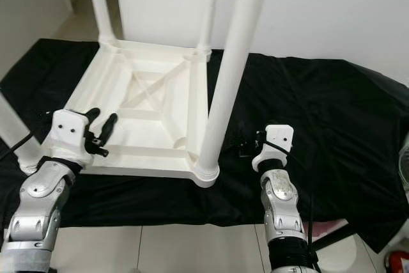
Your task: Building children table
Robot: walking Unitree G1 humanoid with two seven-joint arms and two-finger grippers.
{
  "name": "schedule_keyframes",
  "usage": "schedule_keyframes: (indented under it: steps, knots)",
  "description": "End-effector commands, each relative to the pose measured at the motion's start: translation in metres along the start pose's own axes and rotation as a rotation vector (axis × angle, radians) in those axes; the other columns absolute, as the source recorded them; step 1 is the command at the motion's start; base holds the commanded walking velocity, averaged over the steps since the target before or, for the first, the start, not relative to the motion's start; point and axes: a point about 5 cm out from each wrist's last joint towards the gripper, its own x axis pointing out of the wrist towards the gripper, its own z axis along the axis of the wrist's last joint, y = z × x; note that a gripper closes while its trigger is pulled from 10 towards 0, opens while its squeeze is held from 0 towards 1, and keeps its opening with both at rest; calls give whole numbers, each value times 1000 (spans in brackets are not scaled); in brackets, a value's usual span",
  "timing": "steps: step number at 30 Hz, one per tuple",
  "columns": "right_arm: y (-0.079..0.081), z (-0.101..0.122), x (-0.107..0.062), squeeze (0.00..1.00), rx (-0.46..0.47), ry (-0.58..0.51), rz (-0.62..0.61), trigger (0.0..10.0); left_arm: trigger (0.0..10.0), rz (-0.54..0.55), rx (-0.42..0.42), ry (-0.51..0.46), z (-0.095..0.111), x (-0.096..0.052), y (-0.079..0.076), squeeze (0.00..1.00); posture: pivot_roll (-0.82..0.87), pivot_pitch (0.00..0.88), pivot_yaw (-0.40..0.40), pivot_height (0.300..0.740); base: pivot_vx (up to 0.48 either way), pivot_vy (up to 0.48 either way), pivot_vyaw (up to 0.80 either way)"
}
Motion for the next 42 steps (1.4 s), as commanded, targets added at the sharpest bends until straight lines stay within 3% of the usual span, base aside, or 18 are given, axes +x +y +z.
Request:
schedule_keyframes:
  steps: [1,15,20,30,37,42]
  knots:
    - [-4,-3,-3,0,5,3,-21,10000,10000,52,-10,5,-2,-1,0,0,131,51,-102,740,0,-326,0]
    - [-1,-1,0,0,5,-3,-7,10000,10000,56,-7,7,-3,0,0,0,128,70,-101,740,0,-372,0]
    - [1,0,1,0,-26,1,18,10000,10000,83,-34,8,-2,2,1,0,128,72,-101,740,0,0,0]
    - [-1,2,6,0,-46,-4,44,10000,10000,106,-40,-1,3,11,-1,0,123,76,-100,740,0,0,800]
    - [1,2,14,0,-42,13,29,10000,10000,82,-30,12,-5,19,-9,0,97,71,-95,740,0,0,0]
    - [1,1,17,0,-56,28,3,10000,10000,99,-74,17,-7,23,-7,0,90,69,-91,740,0,0,0]
